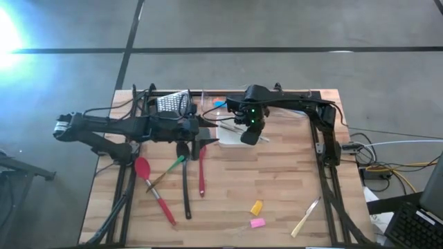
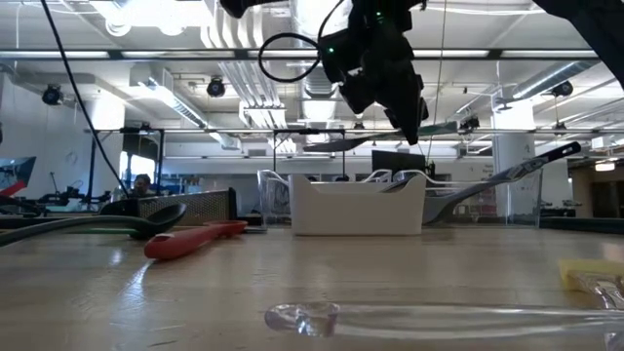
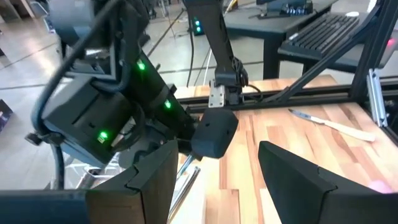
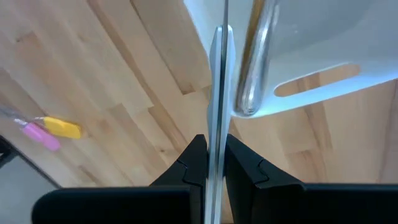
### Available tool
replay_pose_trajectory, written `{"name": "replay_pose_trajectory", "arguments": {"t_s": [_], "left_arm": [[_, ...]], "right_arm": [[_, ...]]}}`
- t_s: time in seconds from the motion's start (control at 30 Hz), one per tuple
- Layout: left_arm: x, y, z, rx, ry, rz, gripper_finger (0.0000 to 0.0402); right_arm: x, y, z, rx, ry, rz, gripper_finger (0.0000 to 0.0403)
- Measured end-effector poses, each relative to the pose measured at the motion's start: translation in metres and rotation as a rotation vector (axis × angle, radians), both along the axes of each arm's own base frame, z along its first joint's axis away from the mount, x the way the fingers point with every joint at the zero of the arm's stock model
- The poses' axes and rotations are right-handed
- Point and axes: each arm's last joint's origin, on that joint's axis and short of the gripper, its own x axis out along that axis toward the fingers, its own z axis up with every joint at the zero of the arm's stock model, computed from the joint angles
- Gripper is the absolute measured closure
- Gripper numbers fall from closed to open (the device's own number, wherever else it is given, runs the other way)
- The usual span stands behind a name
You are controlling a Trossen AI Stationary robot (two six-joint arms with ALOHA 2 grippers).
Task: Pick & Place Kitchen Items
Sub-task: Put the white table knife into the white bin
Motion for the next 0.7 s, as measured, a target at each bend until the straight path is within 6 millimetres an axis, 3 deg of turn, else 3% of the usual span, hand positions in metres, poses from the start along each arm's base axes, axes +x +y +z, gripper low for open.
{"name": "replay_pose_trajectory", "arguments": {"t_s": [0.3,0.7], "left_arm": [[0.011,-0.001,-0.009,-0.097,0.021,0.019,0.0172],[-0.046,0.002,0.040,-0.036,-0.186,0.004,0.0172]], "right_arm": [[0.003,-0.004,-0.011,0.026,0.035,-0.038,0.0379],[0.019,-0.022,-0.042,0.045,0.091,-0.050,0.0379]]}}
